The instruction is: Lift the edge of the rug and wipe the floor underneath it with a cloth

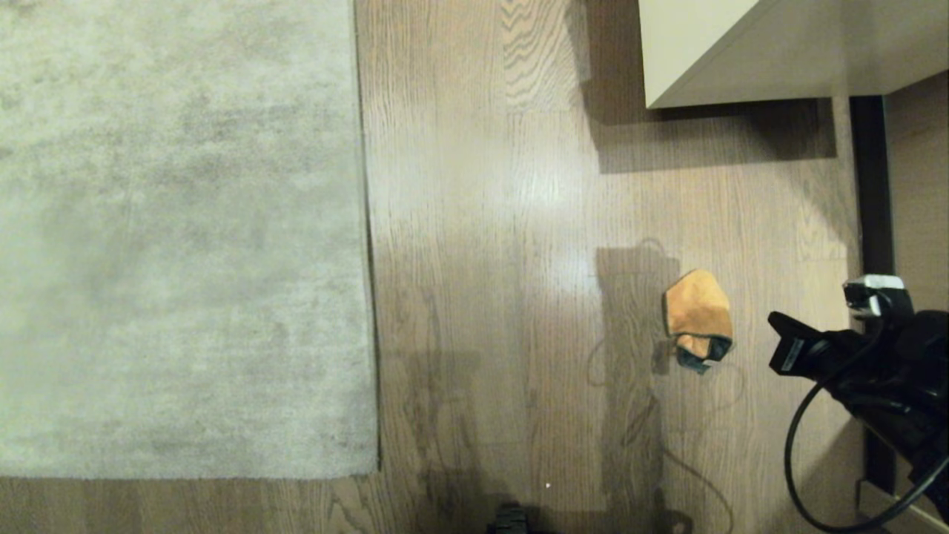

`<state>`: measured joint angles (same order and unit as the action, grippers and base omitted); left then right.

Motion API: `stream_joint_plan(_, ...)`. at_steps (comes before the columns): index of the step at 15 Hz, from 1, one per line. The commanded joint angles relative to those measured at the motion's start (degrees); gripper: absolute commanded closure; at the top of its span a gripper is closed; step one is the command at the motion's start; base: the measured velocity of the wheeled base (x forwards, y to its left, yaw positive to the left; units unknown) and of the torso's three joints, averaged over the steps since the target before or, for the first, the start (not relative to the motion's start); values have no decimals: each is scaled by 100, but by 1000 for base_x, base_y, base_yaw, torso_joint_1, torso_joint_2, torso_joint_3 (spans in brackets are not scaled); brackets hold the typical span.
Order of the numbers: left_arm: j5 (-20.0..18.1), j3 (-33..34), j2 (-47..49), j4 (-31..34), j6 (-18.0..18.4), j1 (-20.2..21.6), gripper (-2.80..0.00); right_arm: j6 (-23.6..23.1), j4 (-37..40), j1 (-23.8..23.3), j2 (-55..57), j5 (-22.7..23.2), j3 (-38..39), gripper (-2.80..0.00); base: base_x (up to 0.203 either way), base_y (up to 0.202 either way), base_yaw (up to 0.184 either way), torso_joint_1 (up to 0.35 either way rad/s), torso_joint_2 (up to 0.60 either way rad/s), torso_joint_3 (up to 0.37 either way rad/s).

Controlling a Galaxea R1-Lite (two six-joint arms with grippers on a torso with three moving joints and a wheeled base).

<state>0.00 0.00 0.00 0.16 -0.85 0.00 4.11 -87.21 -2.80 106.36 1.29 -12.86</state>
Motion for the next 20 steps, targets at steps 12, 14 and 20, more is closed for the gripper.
stream_joint_plan(12,0,0,9,2,-3,0,0,154,640,12,-2572,39,1286,0,0,0,0,0,0,0)
stream_joint_plan(14,8,0,9,2,-3,0,0,161,1467,17,-3319,44,1286,0,0,0,0,0,0,0)
stream_joint_plan(20,0,0,9,2,-3,0,0,118,4095,31,-5612,46,1286,0,0,0,0,0,0,0)
